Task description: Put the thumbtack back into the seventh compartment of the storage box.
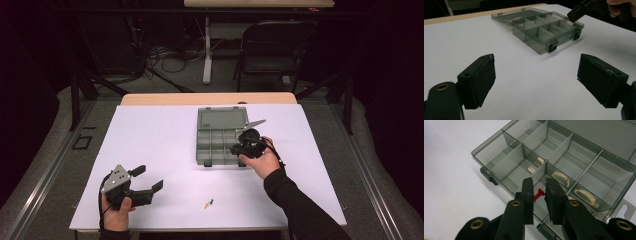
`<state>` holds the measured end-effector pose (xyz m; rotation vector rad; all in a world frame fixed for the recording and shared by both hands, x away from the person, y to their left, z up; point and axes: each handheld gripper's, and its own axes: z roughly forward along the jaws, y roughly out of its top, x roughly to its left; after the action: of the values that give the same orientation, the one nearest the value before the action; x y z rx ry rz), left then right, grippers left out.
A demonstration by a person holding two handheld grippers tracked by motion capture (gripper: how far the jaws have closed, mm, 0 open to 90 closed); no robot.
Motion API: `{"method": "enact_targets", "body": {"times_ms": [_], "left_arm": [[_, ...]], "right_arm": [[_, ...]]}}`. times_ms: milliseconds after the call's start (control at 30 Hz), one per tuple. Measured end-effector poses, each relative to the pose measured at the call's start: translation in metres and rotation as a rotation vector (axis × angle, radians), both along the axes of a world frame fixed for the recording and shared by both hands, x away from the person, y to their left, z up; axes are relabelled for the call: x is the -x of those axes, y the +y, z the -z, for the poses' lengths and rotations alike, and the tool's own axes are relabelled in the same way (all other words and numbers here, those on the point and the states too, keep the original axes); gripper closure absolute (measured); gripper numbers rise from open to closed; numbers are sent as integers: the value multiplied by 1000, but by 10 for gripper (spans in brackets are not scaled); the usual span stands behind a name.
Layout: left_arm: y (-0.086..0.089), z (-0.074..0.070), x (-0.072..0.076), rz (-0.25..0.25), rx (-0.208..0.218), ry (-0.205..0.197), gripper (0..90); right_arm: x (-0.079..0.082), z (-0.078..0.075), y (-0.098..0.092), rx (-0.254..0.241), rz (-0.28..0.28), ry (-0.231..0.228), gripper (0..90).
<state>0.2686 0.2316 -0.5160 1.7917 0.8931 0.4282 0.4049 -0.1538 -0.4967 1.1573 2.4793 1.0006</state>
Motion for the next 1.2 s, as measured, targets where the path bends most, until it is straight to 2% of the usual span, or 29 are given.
{"method": "enact_targets", "body": {"times_ms": [333,567,933,1200], "left_arm": [[0,0,0,-1,-2,0,149],[0,0,0,-3,-1,-1,149],[0,0,0,-2,-4,0,149],[1,0,0,-2,-4,0,149]], "right_arm": [[-7,9,8,13,5,1,777],[-7,9,9,35,-1,3,777],[-8,11,11,38,7,5,772],[-8,10,10,38,19,12,690]]}}
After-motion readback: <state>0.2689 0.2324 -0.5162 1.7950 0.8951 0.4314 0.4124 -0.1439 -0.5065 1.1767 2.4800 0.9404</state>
